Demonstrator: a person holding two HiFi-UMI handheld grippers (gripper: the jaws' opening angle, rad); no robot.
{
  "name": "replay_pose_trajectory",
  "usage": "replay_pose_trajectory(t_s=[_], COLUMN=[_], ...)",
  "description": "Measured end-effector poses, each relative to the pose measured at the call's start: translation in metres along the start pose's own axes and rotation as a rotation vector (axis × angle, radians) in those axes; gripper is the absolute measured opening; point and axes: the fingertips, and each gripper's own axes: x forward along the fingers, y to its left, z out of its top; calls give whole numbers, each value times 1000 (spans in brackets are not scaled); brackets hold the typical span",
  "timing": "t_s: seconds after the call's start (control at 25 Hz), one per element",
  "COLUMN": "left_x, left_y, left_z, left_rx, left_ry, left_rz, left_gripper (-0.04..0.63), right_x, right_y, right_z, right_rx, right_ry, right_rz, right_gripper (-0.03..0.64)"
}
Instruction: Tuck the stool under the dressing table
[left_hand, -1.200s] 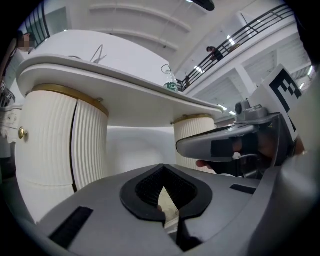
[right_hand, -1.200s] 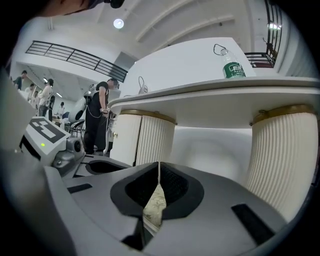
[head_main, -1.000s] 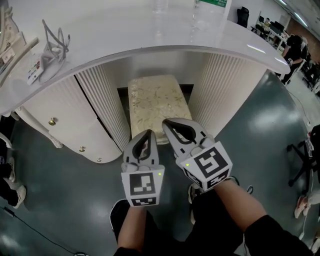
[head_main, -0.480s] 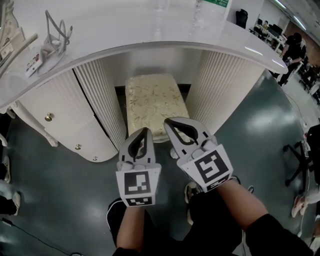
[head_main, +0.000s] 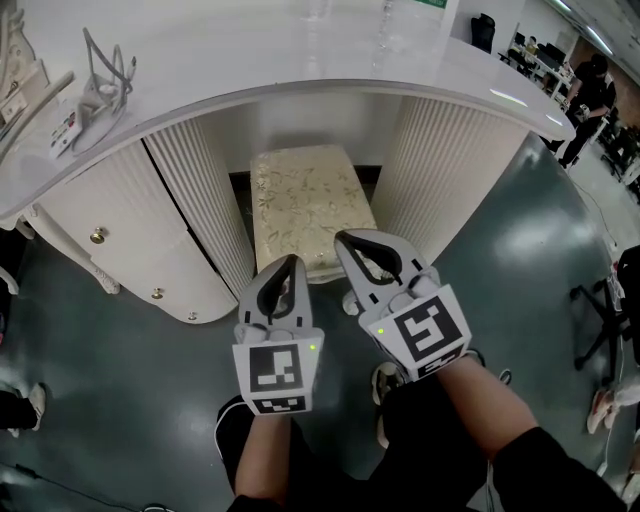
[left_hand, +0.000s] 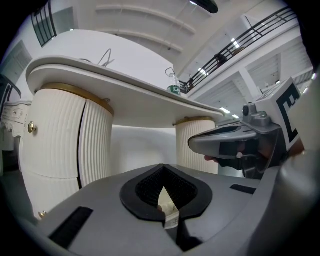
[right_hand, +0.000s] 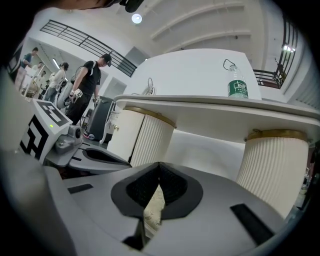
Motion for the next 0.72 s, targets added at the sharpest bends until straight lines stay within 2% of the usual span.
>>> replay_pose_trajectory(t_s=[0.72], left_x=[1], left_y=[0], left_z=[-5], left_rx=[-2], left_ry=[4], left_rz=[-9], left_gripper=[6], right_x=[6], right_y=[6], right_z=[-3], right_rx=[-57], right_ry=[14], right_rz=[10], right_gripper=[6])
